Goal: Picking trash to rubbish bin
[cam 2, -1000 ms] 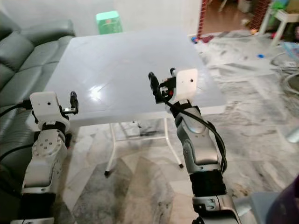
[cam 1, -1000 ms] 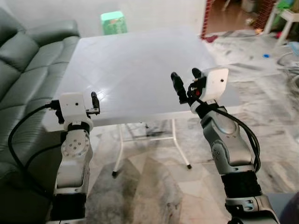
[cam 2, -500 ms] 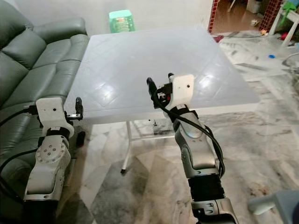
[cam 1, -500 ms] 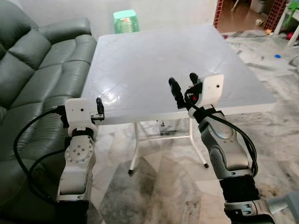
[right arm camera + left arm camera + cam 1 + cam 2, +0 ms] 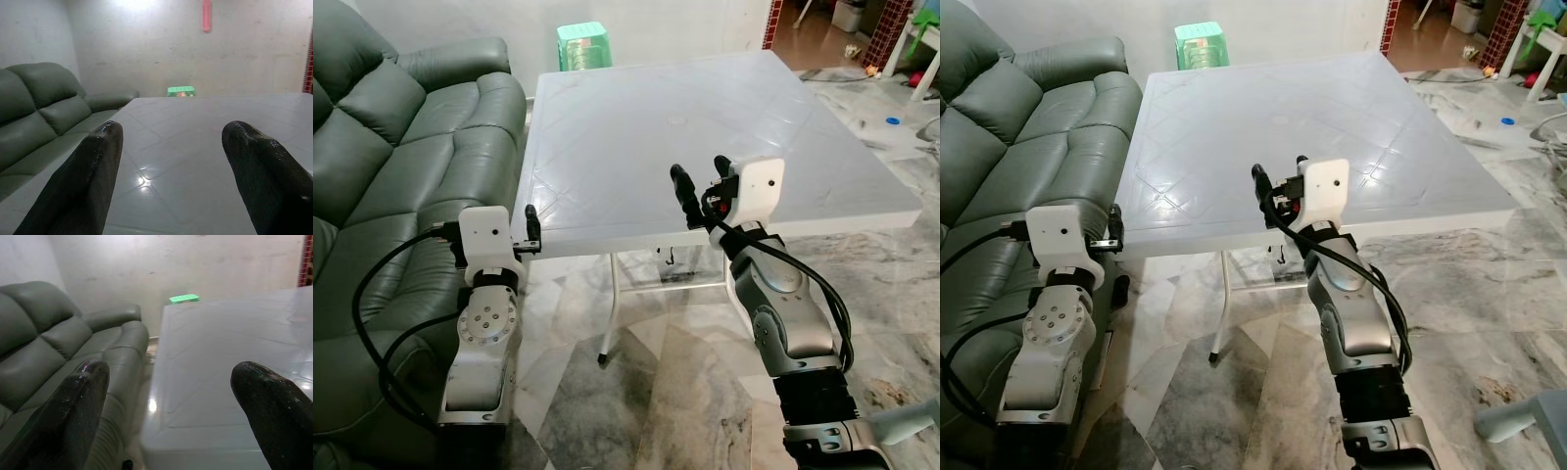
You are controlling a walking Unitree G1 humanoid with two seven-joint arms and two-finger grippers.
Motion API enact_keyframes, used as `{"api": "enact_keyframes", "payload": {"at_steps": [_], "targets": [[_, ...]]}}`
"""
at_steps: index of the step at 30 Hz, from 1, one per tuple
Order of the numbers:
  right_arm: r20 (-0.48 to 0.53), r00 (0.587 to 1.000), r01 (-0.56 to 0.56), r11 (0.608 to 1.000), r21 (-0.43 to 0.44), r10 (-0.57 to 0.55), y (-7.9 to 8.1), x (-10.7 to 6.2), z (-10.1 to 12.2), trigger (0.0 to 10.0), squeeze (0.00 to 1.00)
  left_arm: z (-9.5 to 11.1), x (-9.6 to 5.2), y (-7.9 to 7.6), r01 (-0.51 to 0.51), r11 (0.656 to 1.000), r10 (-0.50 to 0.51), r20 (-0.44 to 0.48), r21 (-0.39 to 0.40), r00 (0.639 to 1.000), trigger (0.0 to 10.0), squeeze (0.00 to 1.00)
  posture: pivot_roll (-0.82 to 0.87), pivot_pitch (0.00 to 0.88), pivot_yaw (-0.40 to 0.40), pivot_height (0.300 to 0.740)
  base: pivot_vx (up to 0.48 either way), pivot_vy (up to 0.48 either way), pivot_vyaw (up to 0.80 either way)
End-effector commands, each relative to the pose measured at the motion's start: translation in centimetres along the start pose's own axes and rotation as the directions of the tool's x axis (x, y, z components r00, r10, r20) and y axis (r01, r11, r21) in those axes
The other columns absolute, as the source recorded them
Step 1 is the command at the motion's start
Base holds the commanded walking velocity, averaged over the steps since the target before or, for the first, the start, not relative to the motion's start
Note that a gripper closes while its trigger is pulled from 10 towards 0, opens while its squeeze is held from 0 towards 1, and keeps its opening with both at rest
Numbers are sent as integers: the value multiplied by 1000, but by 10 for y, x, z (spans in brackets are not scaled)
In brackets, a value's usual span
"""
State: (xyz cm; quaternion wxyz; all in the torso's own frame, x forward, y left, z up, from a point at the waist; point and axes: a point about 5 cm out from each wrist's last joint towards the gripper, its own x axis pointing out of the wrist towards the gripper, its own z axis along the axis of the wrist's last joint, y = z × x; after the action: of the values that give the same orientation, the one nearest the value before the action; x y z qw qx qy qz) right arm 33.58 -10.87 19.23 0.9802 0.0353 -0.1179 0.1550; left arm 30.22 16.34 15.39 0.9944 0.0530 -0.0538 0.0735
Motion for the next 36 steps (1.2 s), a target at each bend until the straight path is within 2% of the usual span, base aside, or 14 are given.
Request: {"api": "enact_keyframes", "payload": {"at_steps": [1, 4, 7, 22, 26, 29, 36], "targets": [[9, 1000, 2, 1000, -3, -2, -1, 1, 3, 10000, 0, 6, 1, -2, -1, 1000, 1, 23, 2, 1000, 10000, 0, -13, 44, 56, 740, 0, 0, 0], [11, 1000, -5, 1000, 2, 4, -1, 2, 3, 10000, 0, 6, 1, -3, 2, 1000, -2, 23, 1, 1000, 10000, 0, -15, 44, 55, 740, 0, 0, 0], [-2, 999, -32, 998, -52, 32, 3, 2, 2, 10000, 0, 5, 1, -6, 10, 1000, -10, 21, 2, 1000, 10000, 0, -17, 46, 55, 740, 0, 0, 498], [-6, 1000, -25, 999, -31, 25, 2, 3, 2, 10000, 0, 3, 0, -7, 14, 1000, -14, 6, 14, 1000, 10000, 0, -17, 50, 51, 740, 0, 0, 697], [-9, 1000, -13, 1000, -19, 13, 1, 2, 0, 10000, 0, 0, -1, -11, 52, 998, -52, 1, 47, 999, 10000, 0, -18, 51, 50, 740, 0, 0, 0], [-21, 1000, -9, 1000, -27, 8, -2, -1, -3, 10000, 0, -4, -4, -12, 73, 997, -73, 4, 11, 997, 10000, 0, -16, 50, 50, 740, 0, 0, 0], [-38, 999, -9, 1000, -30, 8, -4, -5, -8, 10000, 0, -11, -7, -9, 68, 998, -68, -16, 17, 998, 10000, 0, -16, 48, 51, 740, 0, 0, 0]]}}
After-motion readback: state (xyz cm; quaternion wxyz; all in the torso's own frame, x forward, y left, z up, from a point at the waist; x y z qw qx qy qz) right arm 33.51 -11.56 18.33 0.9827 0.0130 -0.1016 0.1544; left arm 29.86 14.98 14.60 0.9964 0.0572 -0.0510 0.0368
